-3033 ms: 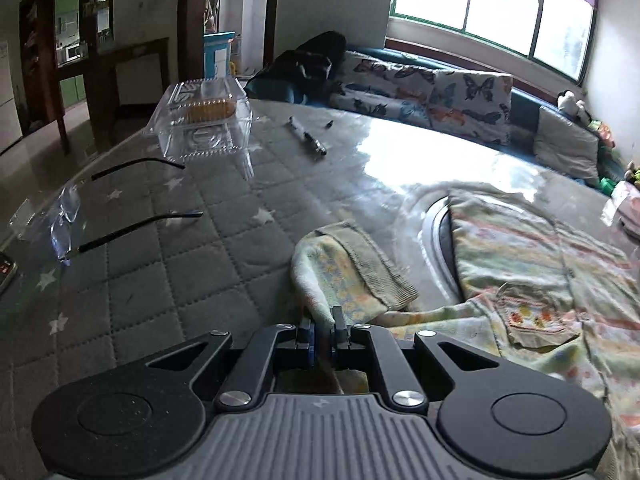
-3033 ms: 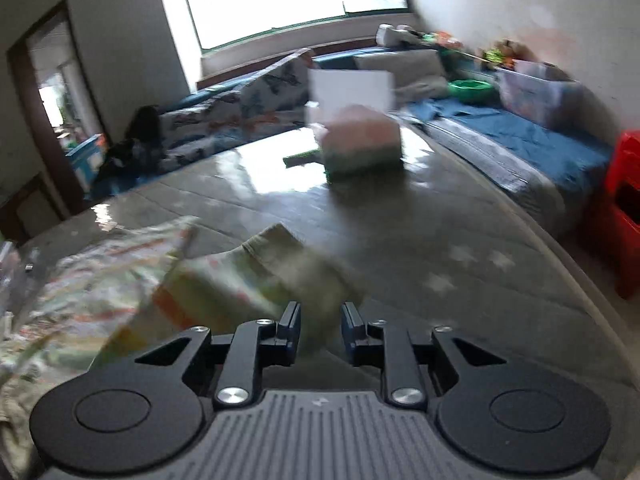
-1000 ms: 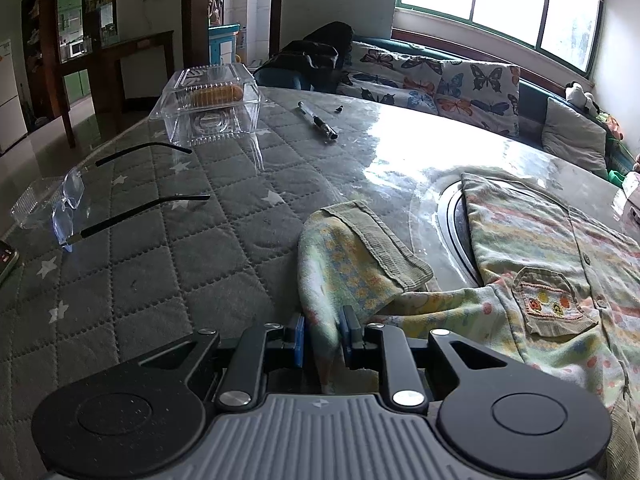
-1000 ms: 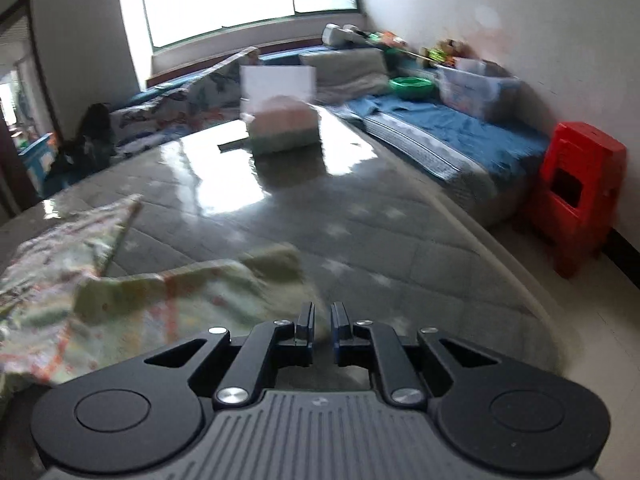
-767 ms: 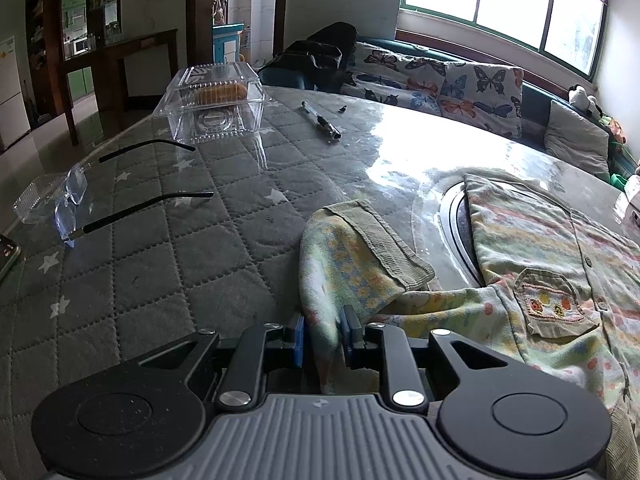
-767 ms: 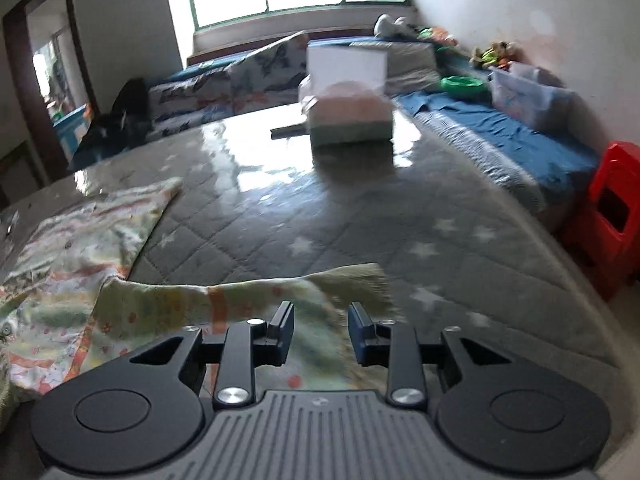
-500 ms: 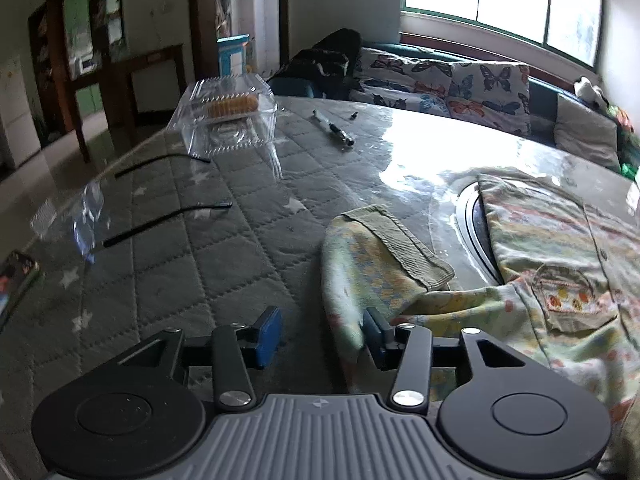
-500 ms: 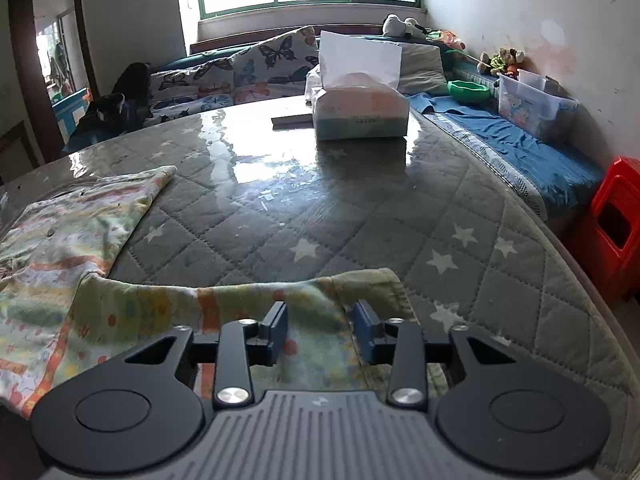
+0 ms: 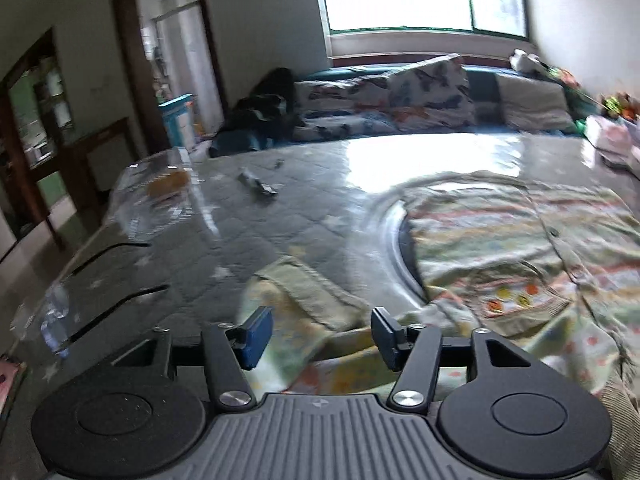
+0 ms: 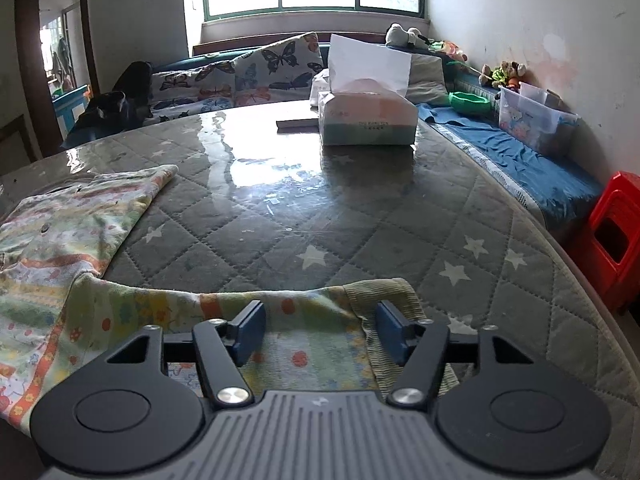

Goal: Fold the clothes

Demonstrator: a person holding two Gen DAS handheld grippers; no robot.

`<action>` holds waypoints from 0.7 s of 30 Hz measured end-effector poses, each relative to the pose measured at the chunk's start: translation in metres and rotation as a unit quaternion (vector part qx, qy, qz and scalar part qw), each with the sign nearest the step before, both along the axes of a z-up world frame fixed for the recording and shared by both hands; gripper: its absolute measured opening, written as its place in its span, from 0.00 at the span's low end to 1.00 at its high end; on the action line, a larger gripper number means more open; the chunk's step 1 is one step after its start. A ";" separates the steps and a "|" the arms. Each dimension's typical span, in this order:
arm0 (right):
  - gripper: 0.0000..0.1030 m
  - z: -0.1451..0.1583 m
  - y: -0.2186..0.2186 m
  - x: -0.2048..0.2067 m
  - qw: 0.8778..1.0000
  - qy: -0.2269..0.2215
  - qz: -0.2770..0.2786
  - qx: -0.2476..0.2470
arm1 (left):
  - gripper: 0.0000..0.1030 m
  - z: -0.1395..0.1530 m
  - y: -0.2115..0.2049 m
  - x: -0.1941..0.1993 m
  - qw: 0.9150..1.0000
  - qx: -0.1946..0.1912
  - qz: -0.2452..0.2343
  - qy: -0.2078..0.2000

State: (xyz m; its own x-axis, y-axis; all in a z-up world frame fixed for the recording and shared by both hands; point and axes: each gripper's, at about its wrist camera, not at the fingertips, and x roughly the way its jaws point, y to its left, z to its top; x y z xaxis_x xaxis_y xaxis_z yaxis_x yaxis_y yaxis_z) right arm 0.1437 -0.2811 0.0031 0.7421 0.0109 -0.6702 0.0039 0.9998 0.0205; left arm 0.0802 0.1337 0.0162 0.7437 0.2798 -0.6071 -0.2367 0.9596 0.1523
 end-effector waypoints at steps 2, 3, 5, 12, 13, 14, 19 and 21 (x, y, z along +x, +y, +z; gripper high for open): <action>0.69 0.000 0.001 0.000 1.000 -0.001 0.002 0.000 | 0.44 -0.005 -0.001 0.008 1.000 -0.001 -0.006 0.009; 0.71 0.000 0.001 0.000 1.000 -0.001 0.003 0.000 | 0.43 -0.007 -0.001 0.012 1.000 0.000 -0.007 0.013; 0.74 0.000 0.002 0.001 1.000 -0.001 0.005 0.001 | 0.42 -0.012 0.000 0.018 1.000 0.001 -0.008 0.020; 0.78 -0.001 0.005 0.002 1.000 -0.002 0.007 0.001 | 0.13 -0.019 0.011 0.022 1.000 -0.015 -0.001 0.023; 0.79 -0.001 0.005 0.002 1.000 -0.002 0.007 0.001 | 0.08 -0.017 0.015 0.021 1.000 -0.025 0.006 0.015; 0.80 -0.001 0.005 0.002 1.000 -0.002 0.008 0.001 | 0.06 -0.015 0.020 0.019 0.999 -0.034 0.014 0.008; 0.81 -0.001 0.006 0.003 1.000 -0.001 0.008 0.001 | 0.04 0.002 0.055 -0.001 0.994 -0.072 0.078 -0.038; 0.81 -0.001 0.006 0.002 1.000 -0.001 0.008 0.000 | 0.04 0.006 0.072 -0.011 0.990 -0.080 0.106 -0.048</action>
